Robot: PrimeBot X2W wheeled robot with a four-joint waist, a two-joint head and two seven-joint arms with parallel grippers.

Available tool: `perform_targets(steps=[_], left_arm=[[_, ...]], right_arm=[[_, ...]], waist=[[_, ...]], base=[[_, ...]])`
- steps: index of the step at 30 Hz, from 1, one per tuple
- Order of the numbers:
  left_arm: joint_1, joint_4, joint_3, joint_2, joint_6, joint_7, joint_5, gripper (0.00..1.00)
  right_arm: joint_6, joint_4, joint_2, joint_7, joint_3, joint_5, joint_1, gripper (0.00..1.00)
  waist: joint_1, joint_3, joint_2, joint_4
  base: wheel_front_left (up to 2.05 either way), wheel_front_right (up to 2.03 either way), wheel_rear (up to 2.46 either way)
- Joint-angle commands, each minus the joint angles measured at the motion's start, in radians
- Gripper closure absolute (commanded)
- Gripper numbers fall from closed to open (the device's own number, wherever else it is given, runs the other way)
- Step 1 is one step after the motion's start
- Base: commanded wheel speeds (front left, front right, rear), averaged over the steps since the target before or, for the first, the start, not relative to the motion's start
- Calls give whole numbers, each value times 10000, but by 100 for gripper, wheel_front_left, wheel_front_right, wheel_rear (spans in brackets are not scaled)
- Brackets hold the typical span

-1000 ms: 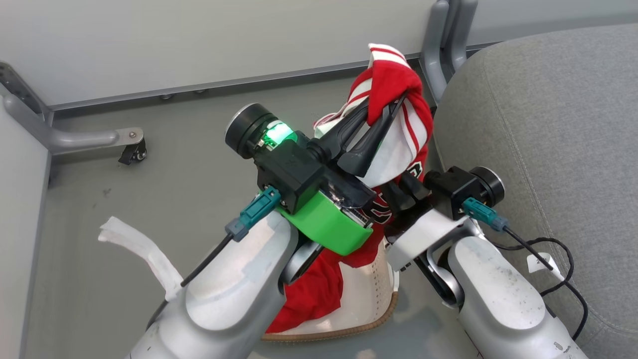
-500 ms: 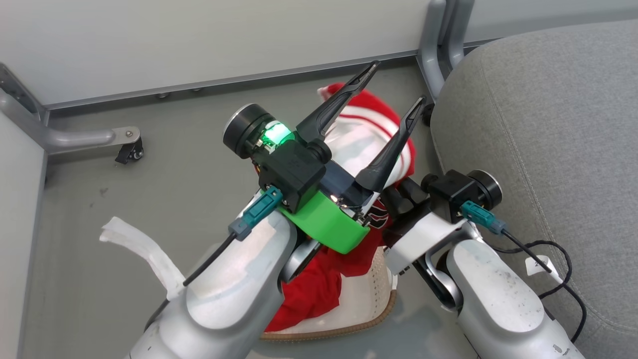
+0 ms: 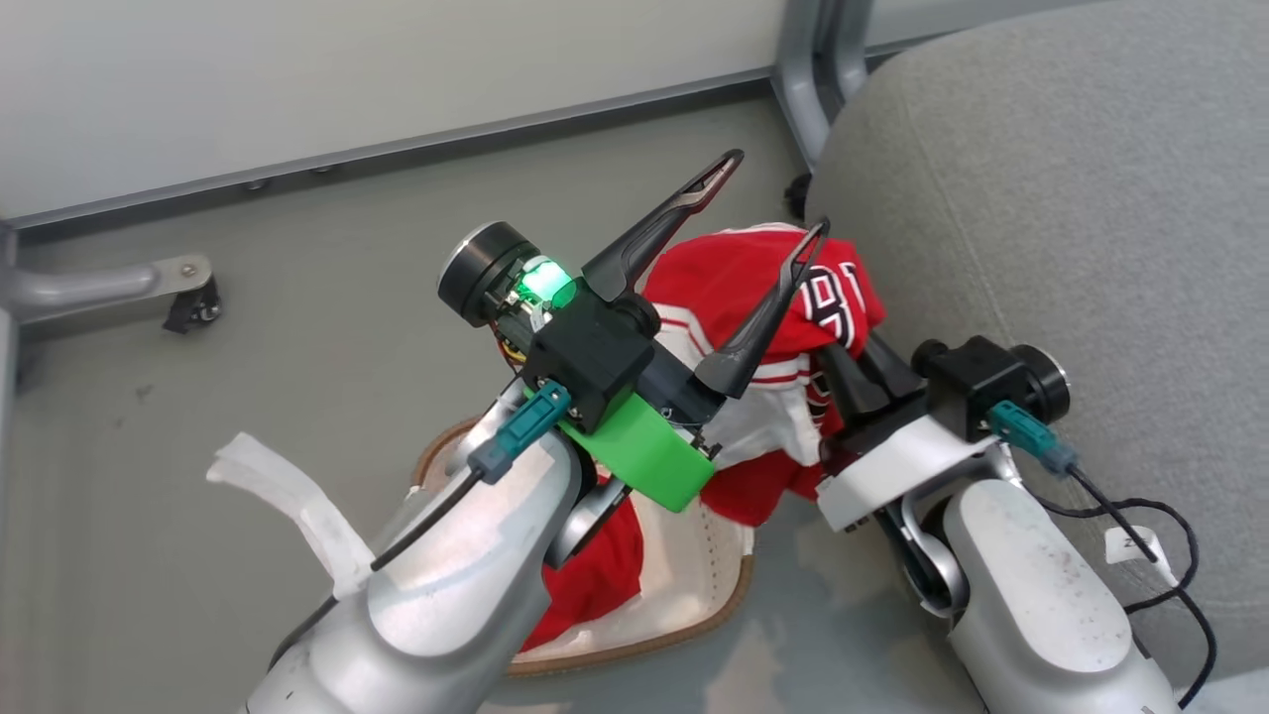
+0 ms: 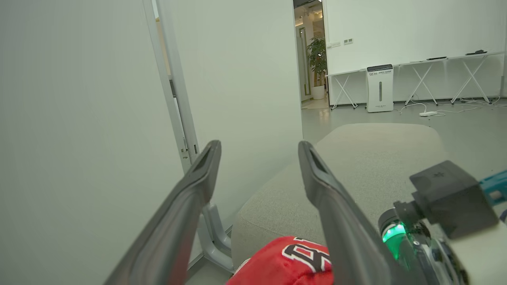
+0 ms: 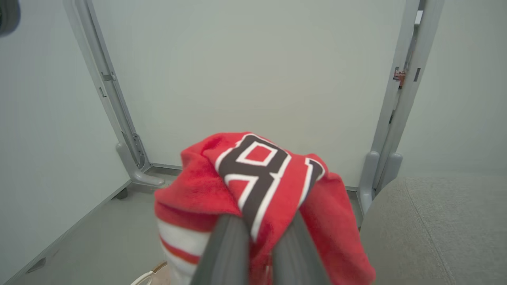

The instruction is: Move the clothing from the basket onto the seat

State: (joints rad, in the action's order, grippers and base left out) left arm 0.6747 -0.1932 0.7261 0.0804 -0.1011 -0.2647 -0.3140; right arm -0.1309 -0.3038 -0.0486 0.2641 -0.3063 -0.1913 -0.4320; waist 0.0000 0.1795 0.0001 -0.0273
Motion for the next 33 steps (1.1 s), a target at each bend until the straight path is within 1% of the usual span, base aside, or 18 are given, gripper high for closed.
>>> perform_targets(steps=[1, 10, 16, 22, 27, 33], left_arm=[[-50, -34, 64, 95, -40, 7, 80, 0], [237, -152, 356, 263, -126, 7, 266, 0], [219, -289, 593, 370, -158, 7, 380, 0], [3, -390, 715, 370, -167, 7, 414, 0], [-96, -408, 681, 413, -173, 7, 453, 0], [-178, -348, 500, 531, -79, 7, 485, 0]], right_arm=[[3, 164, -33, 7, 207, 124, 151, 100], [3, 985, -30, 7, 1424, 337, 537, 100], [3, 1394, -29, 7, 2202, 395, 856, 100], [3, 1736, -29, 7, 2885, 356, 1412, 100], [3, 1965, -27, 7, 3150, 226, 1775, 100], [3, 2075, -30, 7, 3518, -131, 1332, 100]], waist=[[0, 307, -1, -508], [0, 816, -1, -1769], [0, 1033, -1, -2410], [0, 1070, -1, -2646], [0, 1100, -1, -2735], [0, 1386, -1, -2709]], base=[[0, 0, 0], [0, 0, 0], [0, 0, 0], [0, 0, 0], [0, 0, 0], [0, 0, 0]])
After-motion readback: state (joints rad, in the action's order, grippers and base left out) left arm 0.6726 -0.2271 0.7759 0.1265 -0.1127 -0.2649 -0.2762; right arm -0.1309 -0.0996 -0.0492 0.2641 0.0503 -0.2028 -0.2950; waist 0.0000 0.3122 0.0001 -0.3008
